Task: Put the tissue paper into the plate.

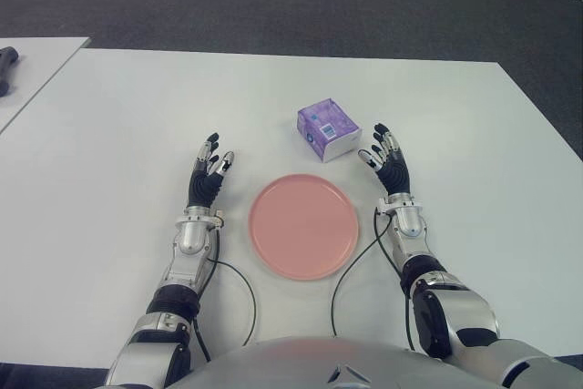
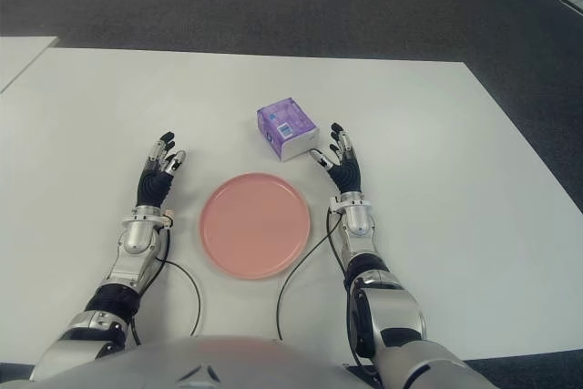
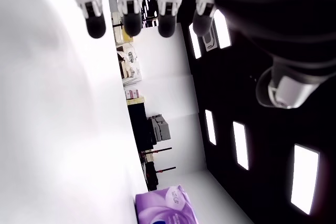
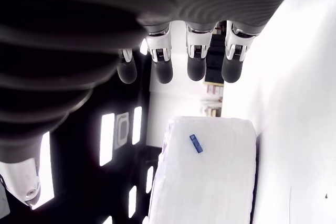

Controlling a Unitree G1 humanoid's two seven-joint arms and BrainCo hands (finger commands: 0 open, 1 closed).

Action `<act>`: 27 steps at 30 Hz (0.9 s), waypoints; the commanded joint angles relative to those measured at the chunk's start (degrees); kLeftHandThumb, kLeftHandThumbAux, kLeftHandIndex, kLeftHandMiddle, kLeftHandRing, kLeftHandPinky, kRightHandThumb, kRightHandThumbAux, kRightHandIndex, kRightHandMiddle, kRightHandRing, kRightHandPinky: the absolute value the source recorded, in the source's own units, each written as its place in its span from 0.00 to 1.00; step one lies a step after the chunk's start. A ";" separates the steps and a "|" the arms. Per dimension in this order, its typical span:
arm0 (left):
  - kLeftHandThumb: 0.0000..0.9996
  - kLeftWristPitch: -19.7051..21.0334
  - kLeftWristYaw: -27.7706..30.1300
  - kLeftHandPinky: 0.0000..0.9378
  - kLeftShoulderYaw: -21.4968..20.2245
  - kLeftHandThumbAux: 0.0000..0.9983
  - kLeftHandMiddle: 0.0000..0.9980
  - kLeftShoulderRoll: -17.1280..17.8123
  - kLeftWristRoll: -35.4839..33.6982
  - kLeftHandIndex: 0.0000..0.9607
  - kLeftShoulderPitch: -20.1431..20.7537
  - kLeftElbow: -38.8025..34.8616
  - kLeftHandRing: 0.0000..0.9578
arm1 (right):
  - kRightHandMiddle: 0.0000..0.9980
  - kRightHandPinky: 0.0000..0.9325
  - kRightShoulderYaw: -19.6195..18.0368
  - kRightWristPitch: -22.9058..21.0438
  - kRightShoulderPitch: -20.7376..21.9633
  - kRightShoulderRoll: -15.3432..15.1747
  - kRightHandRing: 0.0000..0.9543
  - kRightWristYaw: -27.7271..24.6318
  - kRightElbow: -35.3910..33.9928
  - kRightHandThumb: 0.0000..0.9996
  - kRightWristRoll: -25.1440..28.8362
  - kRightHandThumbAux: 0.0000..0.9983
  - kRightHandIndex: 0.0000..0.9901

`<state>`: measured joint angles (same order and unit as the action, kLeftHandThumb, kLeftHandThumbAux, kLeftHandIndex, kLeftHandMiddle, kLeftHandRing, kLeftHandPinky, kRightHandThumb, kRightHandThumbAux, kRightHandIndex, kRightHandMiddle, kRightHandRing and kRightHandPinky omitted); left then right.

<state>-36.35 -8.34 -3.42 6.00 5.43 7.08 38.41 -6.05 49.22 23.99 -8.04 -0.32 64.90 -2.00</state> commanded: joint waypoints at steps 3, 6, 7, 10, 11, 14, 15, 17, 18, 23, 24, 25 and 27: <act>0.00 0.15 0.62 0.00 0.02 0.41 0.00 -0.22 -0.31 0.00 -0.33 0.74 0.00 | 0.00 0.00 0.09 -0.02 -6.77 0.13 0.00 -0.05 4.00 0.00 -0.63 0.55 0.00; 0.00 -0.02 0.40 0.00 0.04 0.42 0.00 -0.36 -0.24 0.00 -0.21 0.99 0.00 | 0.00 0.00 0.04 -0.07 -6.72 0.07 0.00 -0.12 4.05 0.00 -0.58 0.55 0.00; 0.00 -0.08 0.38 0.00 0.05 0.42 0.00 -0.39 -0.24 0.00 -0.18 1.06 0.00 | 0.00 0.00 0.03 -0.08 -6.71 0.06 0.00 -0.14 4.07 0.00 -0.57 0.55 0.00; 0.00 -0.32 0.49 0.00 0.06 0.42 0.00 -0.41 -0.30 0.00 -0.12 1.26 0.00 | 0.00 0.00 0.01 -0.10 -6.69 0.03 0.00 -0.17 4.09 0.00 -0.55 0.55 0.00; 0.00 -0.36 0.51 0.00 0.07 0.42 0.00 -0.42 -0.32 0.00 -0.09 1.32 0.00 | 0.00 0.00 -0.01 -0.11 -6.67 0.01 0.00 -0.20 4.10 0.00 -0.53 0.55 0.00; 0.00 -0.55 0.45 0.00 0.06 0.41 0.00 -0.44 -0.32 0.00 0.02 1.64 0.00 | 0.00 0.00 -0.05 -0.15 -6.63 -0.04 0.00 -0.27 4.14 0.00 -0.49 0.55 0.00; 0.00 -0.61 0.39 0.00 0.07 0.41 0.00 -0.41 -0.28 0.00 0.05 1.70 0.00 | 0.00 0.00 -0.06 -0.16 -6.62 -0.04 0.00 -0.28 4.14 0.00 -0.48 0.55 0.00; 0.00 -0.71 0.07 0.00 0.08 0.40 0.00 -0.37 -0.03 0.00 0.08 1.76 0.00 | 0.00 0.00 -0.08 -0.19 -6.58 -0.06 0.00 -0.31 4.15 0.00 -0.47 0.55 0.00; 0.00 -0.78 -0.08 0.00 0.08 0.40 0.00 -0.36 0.07 0.00 0.09 1.80 0.00 | 0.00 0.00 -0.09 -0.20 -6.56 -0.06 0.00 -0.31 4.15 0.00 -0.47 0.55 0.00; 0.00 -1.22 -0.66 0.00 -0.06 0.39 0.00 -0.32 0.34 0.00 0.12 2.16 0.00 | 0.00 0.00 -0.07 -0.33 -6.41 -0.01 0.00 -0.24 4.25 0.00 -0.52 0.55 0.00; 0.00 -1.40 -0.64 0.00 -0.10 0.38 0.00 -0.31 0.30 0.00 0.09 2.32 0.00 | 0.00 0.00 -0.07 -0.36 -6.37 -0.01 0.00 -0.22 4.29 0.00 -0.53 0.55 0.00; 0.00 -1.52 -0.62 0.00 -0.13 0.38 0.00 -0.30 0.26 0.00 0.08 2.46 0.00 | 0.00 0.00 -0.07 -0.39 -6.34 0.00 0.00 -0.21 4.32 0.00 -0.54 0.55 0.00; 0.00 -1.67 -0.45 0.00 -0.15 0.38 0.00 -0.27 0.17 0.00 0.13 2.64 0.00 | 0.00 0.00 -0.08 -0.45 -6.26 -0.02 0.00 -0.21 4.38 0.00 -0.53 0.55 0.00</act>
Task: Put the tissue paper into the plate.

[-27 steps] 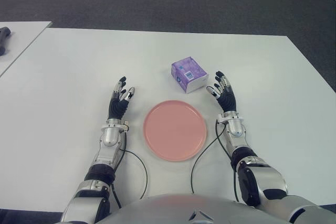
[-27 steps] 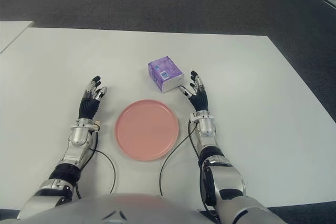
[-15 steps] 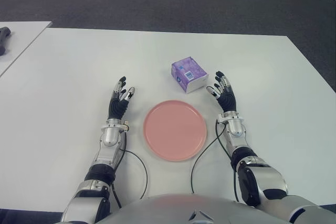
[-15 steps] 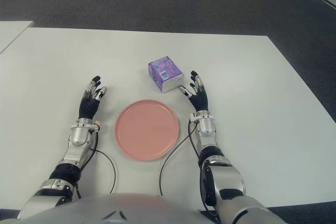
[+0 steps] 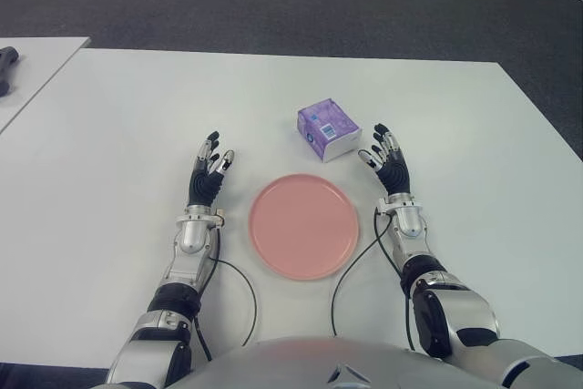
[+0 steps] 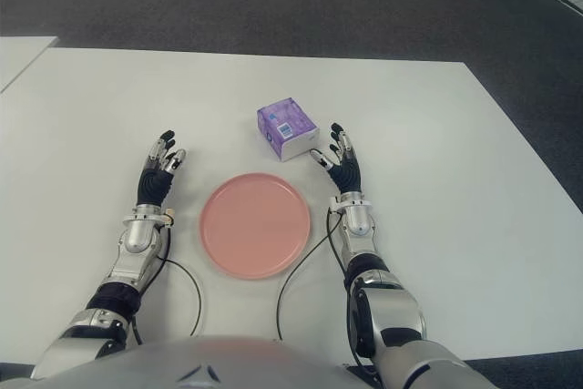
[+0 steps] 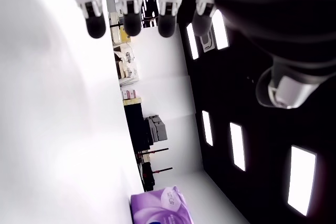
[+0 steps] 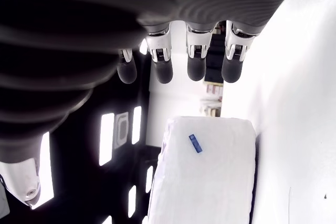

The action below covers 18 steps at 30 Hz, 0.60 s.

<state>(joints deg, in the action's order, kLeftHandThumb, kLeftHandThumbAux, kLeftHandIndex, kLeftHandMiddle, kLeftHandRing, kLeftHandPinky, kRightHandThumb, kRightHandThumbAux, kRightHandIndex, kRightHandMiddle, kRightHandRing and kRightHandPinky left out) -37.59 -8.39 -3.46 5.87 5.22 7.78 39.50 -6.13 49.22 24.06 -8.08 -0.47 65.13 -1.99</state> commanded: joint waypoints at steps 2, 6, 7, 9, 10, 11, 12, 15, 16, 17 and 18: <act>0.00 -0.56 -0.22 0.00 -0.10 0.38 0.00 -0.08 0.33 0.00 -0.40 1.86 0.00 | 0.00 0.00 -0.02 -0.54 -6.23 0.00 0.00 -0.08 4.24 0.00 -0.53 0.55 0.00; 0.00 -0.98 0.00 0.00 -0.13 0.39 0.00 0.12 0.28 0.00 0.31 2.75 0.00 | 0.00 0.00 -0.06 -0.61 -6.11 -0.05 0.00 -0.13 4.39 0.00 -0.50 0.55 0.00; 0.00 -1.17 0.06 0.00 -0.13 0.39 0.00 0.14 0.24 0.00 0.50 2.99 0.00 | 0.00 0.00 -0.09 -0.64 -6.07 -0.07 0.00 -0.16 4.41 0.00 -0.48 0.55 0.00; 0.00 -1.63 0.17 0.00 -0.13 0.39 0.00 0.13 0.17 0.00 0.68 3.38 0.00 | 0.00 0.00 -0.12 -0.66 -6.04 -0.11 0.00 -0.21 4.47 0.00 -0.45 0.55 0.00; 0.00 -1.86 0.23 0.00 -0.12 0.39 0.00 0.13 0.14 0.00 0.73 3.54 0.00 | 0.00 0.00 -0.14 -0.66 -6.03 -0.13 0.00 -0.24 4.50 0.00 -0.44 0.55 0.00; 0.00 -2.03 0.22 0.00 -0.08 0.39 0.00 0.07 0.15 0.00 0.71 3.58 0.00 | 0.00 0.00 -0.19 -0.43 -5.76 0.01 0.00 2.49 -0.04 0.00 -1.24 0.55 0.00; 0.00 -2.14 0.21 0.00 -0.05 0.39 0.00 0.04 0.17 0.00 0.70 3.62 0.00 | 0.00 0.00 -0.23 -0.31 -5.59 0.13 0.00 4.55 -3.52 0.00 -1.85 0.57 0.00; 0.00 -2.49 -0.43 0.00 0.05 0.39 0.00 -0.15 0.62 0.00 0.47 3.44 0.00 | 0.00 0.00 -2.35 -17.34 -3.25 3.69 0.00 16.21 -39.29 0.08 -10.73 0.58 0.00; 0.00 -2.62 -0.73 0.00 0.09 0.39 0.00 -0.21 0.83 0.00 0.42 3.44 0.00 | 0.00 0.00 -2.45 -18.69 -2.95 3.99 0.00 17.55 -42.35 0.10 -11.80 0.59 0.00; 0.00 -2.80 -1.21 0.00 0.12 0.39 0.00 -0.28 1.17 0.00 0.34 3.43 0.00 | 0.00 0.00 -2.27 -17.97 -2.58 3.73 0.00 17.67 -41.51 0.11 -11.85 0.59 0.00; 0.00 -2.96 -1.57 0.00 0.12 0.39 0.00 -0.34 1.40 0.00 0.33 3.54 0.00 | 0.00 0.00 -2.14 -18.23 -1.93 3.25 0.00 17.31 -40.87 0.12 -11.48 0.60 0.00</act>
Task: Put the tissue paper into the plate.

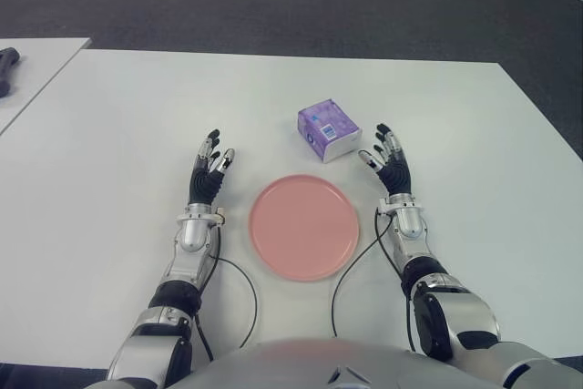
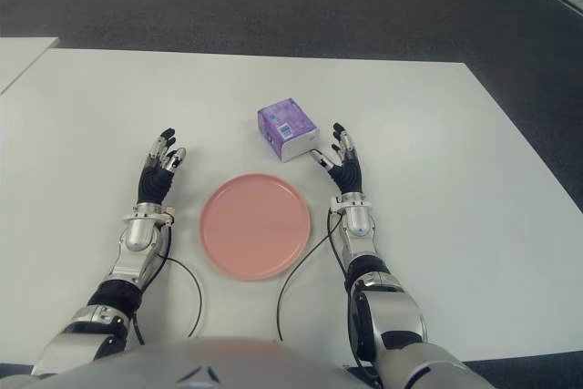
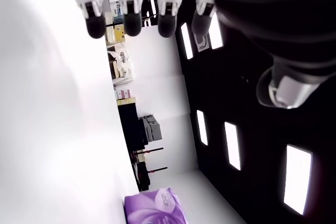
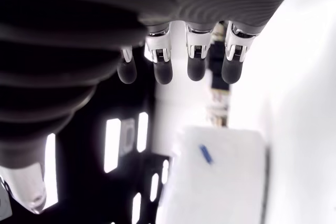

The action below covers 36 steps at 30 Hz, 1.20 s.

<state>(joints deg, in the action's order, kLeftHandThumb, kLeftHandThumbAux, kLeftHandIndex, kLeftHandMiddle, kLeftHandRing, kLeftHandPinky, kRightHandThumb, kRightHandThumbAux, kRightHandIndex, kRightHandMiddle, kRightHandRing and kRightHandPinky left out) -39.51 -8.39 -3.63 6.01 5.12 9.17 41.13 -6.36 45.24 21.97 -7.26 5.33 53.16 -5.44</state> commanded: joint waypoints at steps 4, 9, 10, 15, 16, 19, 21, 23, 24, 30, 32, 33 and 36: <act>0.00 -1.21 -1.88 0.00 0.26 0.39 0.00 -0.54 1.67 0.00 -1.01 2.12 0.00 | 0.00 0.00 -1.51 -17.23 0.21 2.07 0.00 11.13 -30.66 0.12 -7.71 0.61 0.00; 0.00 -2.36 -1.13 0.00 -0.04 0.40 0.00 -0.36 1.12 0.00 0.17 4.01 0.00 | 0.00 0.00 -1.49 -24.42 4.14 -0.23 0.00 8.78 -30.62 0.13 -5.31 0.60 0.00; 0.00 -2.66 -1.13 0.00 0.04 0.40 0.00 -0.34 1.27 0.00 0.19 3.72 0.00 | 0.00 0.00 -0.91 -24.83 4.17 -0.22 0.00 9.00 -31.39 0.13 -6.18 0.60 0.00; 0.00 -3.32 -1.14 0.00 0.22 0.40 0.00 -0.46 1.49 0.00 -0.29 2.80 0.00 | 0.00 0.00 1.22 -28.34 3.82 0.37 0.00 9.65 -36.21 0.13 -8.45 0.56 0.00; 0.00 -3.39 -1.16 0.00 0.24 0.40 0.00 -0.48 1.48 0.00 -0.36 2.78 0.00 | 0.00 0.00 1.47 -28.95 3.75 0.43 0.00 9.71 -36.93 0.12 -8.61 0.55 0.00; 0.00 -3.27 -0.82 0.00 0.28 0.39 0.00 -0.42 1.25 0.00 -0.16 2.78 0.00 | 0.00 0.00 2.57 -30.43 4.10 0.29 0.00 9.32 -39.65 0.12 -9.38 0.53 0.00; 0.00 -3.43 -0.76 0.00 0.31 0.39 0.00 -0.34 1.27 0.00 0.04 3.07 0.00 | 0.00 0.00 3.00 -31.40 4.26 0.23 0.00 9.04 -40.86 0.12 -9.53 0.51 0.00; 0.00 -3.50 -0.82 0.00 0.35 0.39 0.00 -0.35 1.34 0.00 0.01 3.10 0.00 | 0.00 0.00 3.23 -32.14 4.23 0.09 0.00 8.76 -41.57 0.12 -9.43 0.50 0.00; 0.00 -3.41 -0.73 0.00 0.33 0.39 0.00 -0.38 1.22 0.00 0.08 3.18 0.00 | 0.00 0.00 3.34 -32.53 4.32 -0.10 0.00 8.35 -41.79 0.12 -9.23 0.50 0.00; 0.00 -3.01 -0.19 0.00 0.27 0.38 0.00 -0.28 0.76 0.00 0.48 3.75 0.00 | 0.00 0.00 3.53 -34.35 5.66 -1.10 0.00 5.62 -42.36 0.12 -7.74 0.47 0.00; 0.00 -2.87 -0.14 0.00 0.31 0.38 0.00 -0.19 0.80 0.00 0.52 3.79 0.00 | 0.01 0.00 3.56 -34.21 6.24 -1.25 0.00 4.84 -42.18 0.12 -7.21 0.47 0.00; 0.00 -2.79 -0.12 0.00 0.33 0.38 0.00 -0.16 0.81 0.00 0.53 3.79 0.00 | 0.02 0.00 3.57 -34.08 6.53 -1.32 0.00 4.48 -42.04 0.13 -6.95 0.47 0.00; 0.00 -2.45 0.27 0.00 0.31 0.38 0.00 -0.07 0.54 0.00 0.71 4.16 0.00 | 0.03 0.00 3.64 -32.88 7.96 -1.58 0.00 3.10 -40.58 0.14 -5.89 0.48 0.00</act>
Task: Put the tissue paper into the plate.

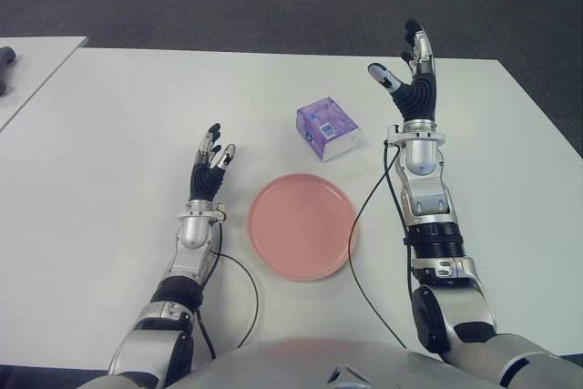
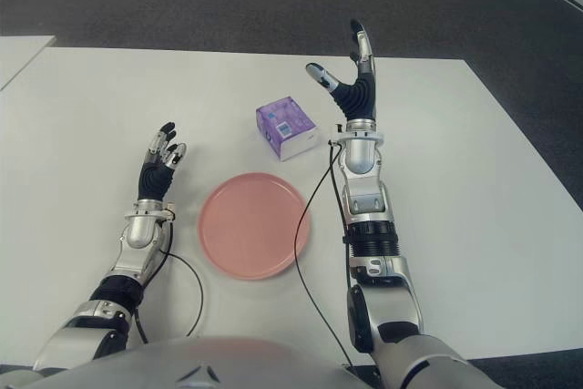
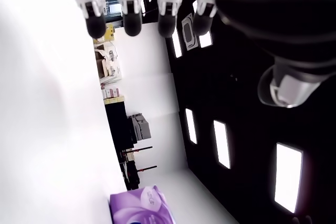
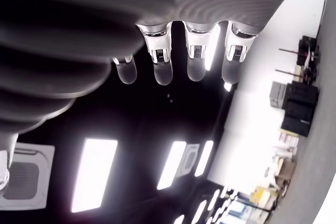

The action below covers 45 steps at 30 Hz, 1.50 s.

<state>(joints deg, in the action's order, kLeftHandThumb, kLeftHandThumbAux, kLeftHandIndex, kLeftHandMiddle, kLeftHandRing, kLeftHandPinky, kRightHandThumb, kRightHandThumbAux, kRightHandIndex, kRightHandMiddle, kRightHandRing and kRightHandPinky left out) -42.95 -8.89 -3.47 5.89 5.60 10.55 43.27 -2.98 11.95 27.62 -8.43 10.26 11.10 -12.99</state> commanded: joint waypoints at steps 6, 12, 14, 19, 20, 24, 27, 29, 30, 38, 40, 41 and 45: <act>0.00 1.30 0.91 0.00 0.15 0.39 0.00 0.02 -0.20 0.00 -0.52 2.03 0.00 | 0.02 0.00 1.39 1.96 6.91 -1.50 0.00 -3.61 6.90 0.16 1.01 0.52 0.00; 0.00 2.43 0.61 0.00 0.01 0.40 0.00 -0.32 -0.44 0.00 -0.75 1.30 0.00 | 0.01 0.00 4.80 2.11 14.08 -3.01 0.00 -3.76 14.57 0.17 -3.12 0.53 0.00; 0.00 2.90 0.56 0.00 0.00 0.40 0.00 -0.40 -0.51 0.00 -0.81 1.05 0.00 | 0.00 0.00 5.91 3.29 17.01 -3.24 0.00 -3.95 19.26 0.17 -3.89 0.53 0.00; 0.00 3.03 0.52 0.00 0.08 0.41 0.00 -0.33 -0.40 0.00 -0.85 1.00 0.00 | 0.00 0.00 8.54 6.28 19.99 -3.46 0.00 -4.56 28.03 0.16 -5.19 0.50 0.00; 0.00 3.00 0.49 0.00 0.09 0.41 0.00 -0.34 -0.36 0.00 -0.83 1.05 0.00 | 0.00 0.00 8.85 6.75 20.42 -3.51 0.00 -4.60 29.33 0.15 -5.27 0.50 0.00; 0.00 2.58 -0.06 0.00 0.13 0.40 0.00 -0.48 0.01 0.00 -0.90 1.22 0.00 | 0.00 0.00 12.51 6.68 23.64 -3.14 0.00 -4.18 37.28 0.14 -8.61 0.48 0.00; 0.00 2.63 -0.42 0.00 0.18 0.40 0.00 -0.70 0.20 0.00 -1.15 0.94 0.00 | 0.00 0.00 15.52 5.80 25.23 -3.08 0.00 -2.86 39.61 0.11 -11.93 0.47 0.00; 0.00 2.66 -0.54 0.00 0.23 0.40 0.00 -0.81 0.29 0.00 -1.29 0.75 0.00 | 0.00 0.00 16.86 5.41 25.90 -3.04 0.00 -1.95 40.48 0.10 -13.52 0.46 0.00; 0.00 2.66 -0.64 0.00 0.24 0.40 0.00 -0.86 0.38 0.00 -1.33 0.71 0.00 | 0.00 0.00 17.75 4.92 26.22 -2.82 0.00 -1.42 40.85 0.10 -14.55 0.46 0.00; 0.00 1.70 -1.46 0.00 0.33 0.40 0.00 -1.02 1.05 0.00 -1.58 0.93 0.00 | 0.00 0.00 22.13 4.68 28.92 -1.59 0.00 0.57 48.24 0.08 -18.54 0.45 0.00; 0.00 1.34 -1.55 0.00 0.42 0.40 0.00 -0.97 1.18 0.00 -1.58 1.10 0.00 | 0.00 0.00 23.09 5.47 29.87 -1.39 0.00 1.39 51.80 0.08 -19.25 0.45 0.00; 0.00 1.17 -1.56 0.00 0.45 0.40 0.00 -0.95 1.22 0.00 -1.58 1.21 0.00 | 0.00 0.00 23.56 5.86 30.38 -1.44 0.00 1.53 53.33 0.08 -19.53 0.45 0.00; 0.00 0.75 -1.71 0.00 0.49 0.40 0.00 -0.95 1.35 0.00 -1.51 1.60 0.00 | 0.00 0.00 24.74 7.05 31.84 -1.59 0.00 1.90 56.86 0.08 -20.15 0.45 0.00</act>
<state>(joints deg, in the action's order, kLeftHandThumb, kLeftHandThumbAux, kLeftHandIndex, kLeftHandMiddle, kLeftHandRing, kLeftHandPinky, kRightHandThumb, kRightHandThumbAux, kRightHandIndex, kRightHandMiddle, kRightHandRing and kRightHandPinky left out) -41.97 -9.81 -3.39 5.46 5.86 10.56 42.96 20.69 17.87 58.30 -10.04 11.76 64.99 -31.99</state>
